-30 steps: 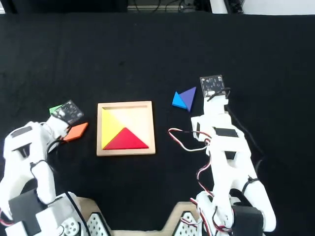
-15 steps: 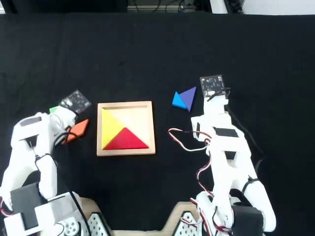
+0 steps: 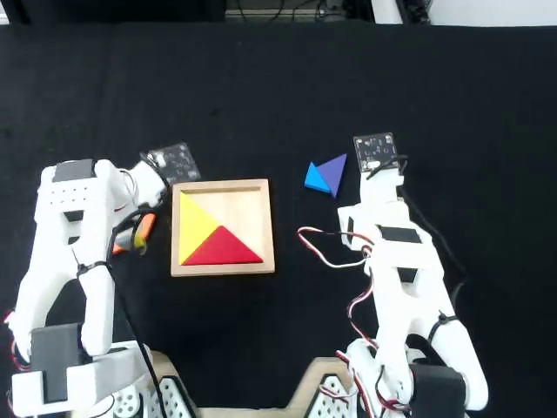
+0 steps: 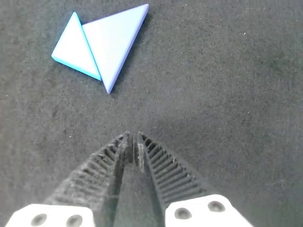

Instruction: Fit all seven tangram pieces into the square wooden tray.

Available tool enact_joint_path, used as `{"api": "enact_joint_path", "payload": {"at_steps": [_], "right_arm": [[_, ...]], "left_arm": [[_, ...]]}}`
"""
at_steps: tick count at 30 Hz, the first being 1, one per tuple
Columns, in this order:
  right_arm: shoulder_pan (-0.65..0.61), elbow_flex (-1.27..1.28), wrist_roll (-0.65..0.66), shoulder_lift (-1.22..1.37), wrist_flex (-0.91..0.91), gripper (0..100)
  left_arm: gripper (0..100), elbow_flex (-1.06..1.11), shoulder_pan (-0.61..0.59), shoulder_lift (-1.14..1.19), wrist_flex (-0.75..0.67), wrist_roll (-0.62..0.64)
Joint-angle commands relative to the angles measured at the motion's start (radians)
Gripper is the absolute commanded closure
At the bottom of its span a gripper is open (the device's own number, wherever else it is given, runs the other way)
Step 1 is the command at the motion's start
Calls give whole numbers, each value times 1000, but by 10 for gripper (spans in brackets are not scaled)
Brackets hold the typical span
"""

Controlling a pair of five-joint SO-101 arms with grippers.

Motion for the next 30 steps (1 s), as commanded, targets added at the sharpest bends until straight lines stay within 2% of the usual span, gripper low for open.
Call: {"api": "enact_joint_path", "payload": {"at_steps": [1, 6, 12, 16, 21, 30], "right_arm": [[-14, -18, 14, -28, 6, 965], [-14, -18, 14, -28, 5, 964], [-14, -18, 14, -28, 2, 964], [-14, -18, 14, -28, 2, 964], [-14, -18, 14, -28, 2, 964], [-14, -18, 14, -28, 2, 964]], "left_arm": [[725, -47, -8, -6, -5, -166], [726, -7, -25, 29, -106, -264], [726, -13, -30, 195, -207, -269], [726, -13, -30, 242, -173, -267], [726, -10, -50, 253, -235, -265], [727, -54, -47, 336, -232, -262]]}}
